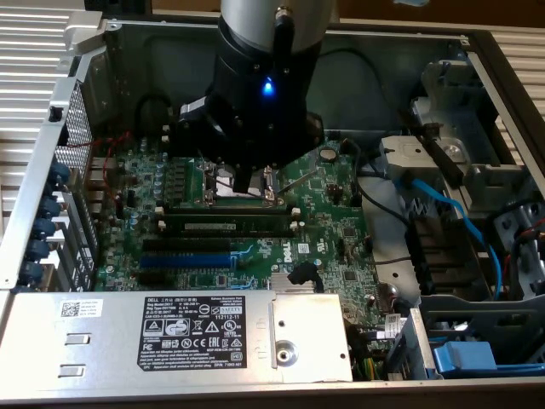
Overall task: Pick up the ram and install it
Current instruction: 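Press down the ram until it locks into place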
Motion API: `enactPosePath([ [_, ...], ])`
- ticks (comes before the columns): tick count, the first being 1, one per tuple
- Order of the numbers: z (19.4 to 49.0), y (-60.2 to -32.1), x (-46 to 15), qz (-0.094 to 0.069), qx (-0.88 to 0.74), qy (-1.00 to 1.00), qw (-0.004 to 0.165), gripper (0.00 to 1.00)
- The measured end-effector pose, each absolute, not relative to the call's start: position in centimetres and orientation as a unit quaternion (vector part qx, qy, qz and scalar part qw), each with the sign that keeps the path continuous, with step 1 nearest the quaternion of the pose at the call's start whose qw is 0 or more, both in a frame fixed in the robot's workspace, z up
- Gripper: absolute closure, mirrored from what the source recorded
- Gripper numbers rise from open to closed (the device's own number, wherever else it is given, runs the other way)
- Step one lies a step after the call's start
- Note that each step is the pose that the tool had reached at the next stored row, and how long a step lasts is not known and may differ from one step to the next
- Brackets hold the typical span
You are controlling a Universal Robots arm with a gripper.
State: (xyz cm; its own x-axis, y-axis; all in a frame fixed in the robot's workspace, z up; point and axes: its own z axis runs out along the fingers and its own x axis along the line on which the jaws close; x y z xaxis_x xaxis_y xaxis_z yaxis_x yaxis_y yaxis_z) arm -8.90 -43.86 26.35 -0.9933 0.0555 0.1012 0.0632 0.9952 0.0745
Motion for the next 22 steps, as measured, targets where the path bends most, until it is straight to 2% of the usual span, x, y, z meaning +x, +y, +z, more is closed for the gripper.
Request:
enactPosePath([
  [22,26.20,-43.87,-8.90,-0.047,-0.198,-0.978,0.042,0.90],
])
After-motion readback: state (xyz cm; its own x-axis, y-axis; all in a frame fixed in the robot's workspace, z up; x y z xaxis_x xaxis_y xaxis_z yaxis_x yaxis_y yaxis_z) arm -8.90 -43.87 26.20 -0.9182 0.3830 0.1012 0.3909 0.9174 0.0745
